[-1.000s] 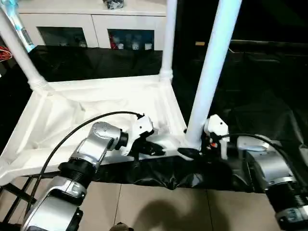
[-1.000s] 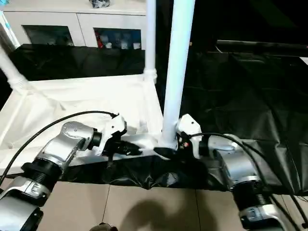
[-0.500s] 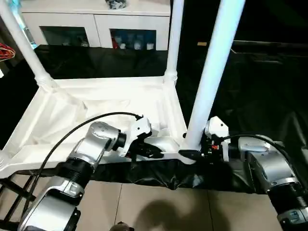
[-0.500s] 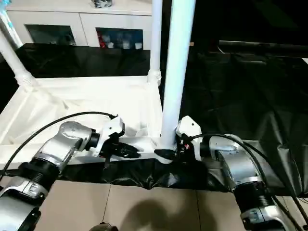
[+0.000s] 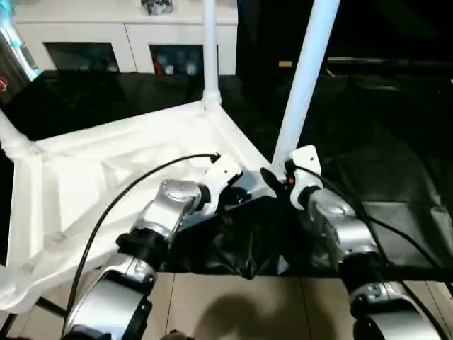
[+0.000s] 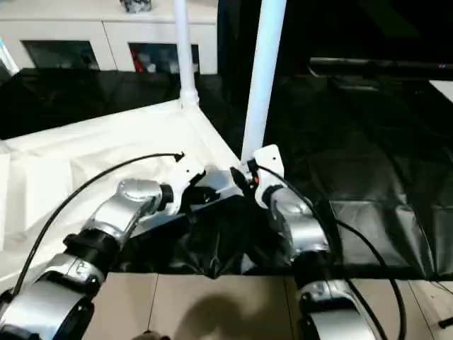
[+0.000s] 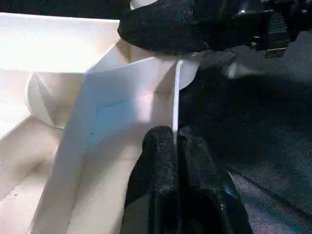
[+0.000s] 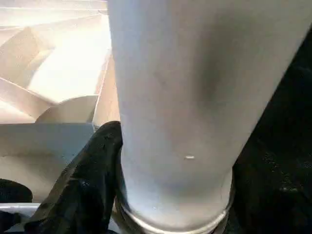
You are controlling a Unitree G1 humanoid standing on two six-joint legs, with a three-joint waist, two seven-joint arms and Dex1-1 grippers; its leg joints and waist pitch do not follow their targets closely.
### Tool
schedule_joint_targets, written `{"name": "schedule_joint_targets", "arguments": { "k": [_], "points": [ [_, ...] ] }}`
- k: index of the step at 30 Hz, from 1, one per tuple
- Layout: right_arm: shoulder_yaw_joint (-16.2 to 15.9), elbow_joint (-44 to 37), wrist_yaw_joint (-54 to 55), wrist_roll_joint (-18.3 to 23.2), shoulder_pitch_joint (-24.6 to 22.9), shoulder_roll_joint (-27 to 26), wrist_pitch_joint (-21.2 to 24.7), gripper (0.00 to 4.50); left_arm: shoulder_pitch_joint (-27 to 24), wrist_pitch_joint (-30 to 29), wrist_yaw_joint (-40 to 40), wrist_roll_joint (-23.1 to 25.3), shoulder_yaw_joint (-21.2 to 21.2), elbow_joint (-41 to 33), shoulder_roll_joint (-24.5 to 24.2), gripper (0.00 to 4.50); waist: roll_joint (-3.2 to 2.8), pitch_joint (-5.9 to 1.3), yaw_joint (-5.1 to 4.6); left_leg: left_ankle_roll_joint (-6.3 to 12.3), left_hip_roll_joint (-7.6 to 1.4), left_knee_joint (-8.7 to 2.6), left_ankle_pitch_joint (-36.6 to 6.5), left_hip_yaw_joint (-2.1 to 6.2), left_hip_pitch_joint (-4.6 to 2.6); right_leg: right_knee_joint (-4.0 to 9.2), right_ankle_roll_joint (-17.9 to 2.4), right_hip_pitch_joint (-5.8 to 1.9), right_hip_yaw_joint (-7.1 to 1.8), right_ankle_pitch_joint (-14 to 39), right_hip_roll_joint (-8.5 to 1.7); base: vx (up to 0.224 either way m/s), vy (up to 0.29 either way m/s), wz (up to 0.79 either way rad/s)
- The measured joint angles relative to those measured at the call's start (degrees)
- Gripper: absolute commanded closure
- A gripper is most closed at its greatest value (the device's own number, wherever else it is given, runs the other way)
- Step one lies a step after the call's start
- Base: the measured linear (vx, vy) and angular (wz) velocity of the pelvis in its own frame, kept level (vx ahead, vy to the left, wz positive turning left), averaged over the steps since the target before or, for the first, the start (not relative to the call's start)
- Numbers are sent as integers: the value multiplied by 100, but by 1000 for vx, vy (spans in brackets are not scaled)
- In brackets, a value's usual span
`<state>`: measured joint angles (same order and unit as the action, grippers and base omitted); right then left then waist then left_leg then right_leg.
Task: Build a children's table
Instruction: Rotate leg to tighten
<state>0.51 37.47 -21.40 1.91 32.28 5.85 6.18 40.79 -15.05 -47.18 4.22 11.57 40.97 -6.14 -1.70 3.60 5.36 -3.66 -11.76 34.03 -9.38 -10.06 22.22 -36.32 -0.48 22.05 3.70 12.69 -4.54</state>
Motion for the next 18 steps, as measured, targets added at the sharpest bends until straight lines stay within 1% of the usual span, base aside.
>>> {"name": "schedule_joint_targets", "arguments": {
  "k": [1, 3, 4, 7, 8, 9, 11, 13, 15, 18],
  "points": [
    [29, -1, -65, 38, -4, 0, 2, 110, 0, 2, -15, 0, 2, 0, 1, 450, 0, 0, 0, 0, 0, 0, 0, 0, 0, 1, 1, 0, 0, -1, 0, 0, 0, 0],
    [92, -42, -247, 116, -30, 6, 31, 101, 0, 11, -56, 0, 2, -1, 0, 450, 0, 0, 1, 0, 0, 0, 0, 0, 0, 1, 2, 0, 0, -2, 0, 0, 0, 0],
    [117, -83, -337, 175, -56, 28, 66, 76, -1, 10, -95, 0, 0, -2, -2, 450, 0, 0, 3, 1, 0, 0, 0, 0, 0, 2, 2, -1, 0, -2, 0, 0, 0, 0],
    [98, -92, -614, 197, -77, 135, 27, 76, -6, 11, -246, -1, 18, -31, -19, 450, -1, 0, 11, 1, 0, -1, 0, 0, 1, 3, 3, -1, 1, -2, 0, 0, 0, 0],
    [63, -130, -795, 208, -115, 219, -16, 76, -34, 10, -347, -4, 53, -94, -45, 450, -3, 1, 18, 1, 0, -3, 0, 0, 2, 6, 3, -1, 1, -2, 0, 0, 0, 0],
    [-29, -259, -1179, 236, -222, 420, -25, 76, -106, 10, -539, -26, 75, -233, -111, 450, -8, 2, 43, 4, 0, -4, -2, 0, 5, 10, 3, -1, 2, -2, 0, 0, 0, 0],
    [-105, -363, -1586, 279, -335, 568, -29, 76, -200, 11, -790, -51, 109, -363, -191, 450, -16, 1, 64, 12, -2, -8, 4, 0, 4, 11, 3, -1, 5, -2, 0, 0, 0, 0],
    [-252, -589, -2087, 291, -483, 844, -19, 76, -230, 66, -1080, -109, 183, -395, -274, 450, -38, 0, 118, 13, -2, -8, 5, 0, 4, 10, 3, -1, 7, -2, 0, 0, 0, 0],
    [-363, -776, -2481, 301, -588, 1040, -1, 76, -270, 226, -1276, -110, 230, -408, -364, 450, -43, -1, 133, 9, -3, -6, 3, 0, 4, 8, 8, -2, 6, -6, 0, 0, 0, 0],
    [-505, -1023, -2970, 350, -712, 1324, 51, 76, -278, 317, -1561, -127, 272, -408, -464, 450, -44, -1, 144, 8, -3, -5, 4, 0, 4, 9, 9, -4, 6, -11, 0, 0, 0, 0]
  ]
}}
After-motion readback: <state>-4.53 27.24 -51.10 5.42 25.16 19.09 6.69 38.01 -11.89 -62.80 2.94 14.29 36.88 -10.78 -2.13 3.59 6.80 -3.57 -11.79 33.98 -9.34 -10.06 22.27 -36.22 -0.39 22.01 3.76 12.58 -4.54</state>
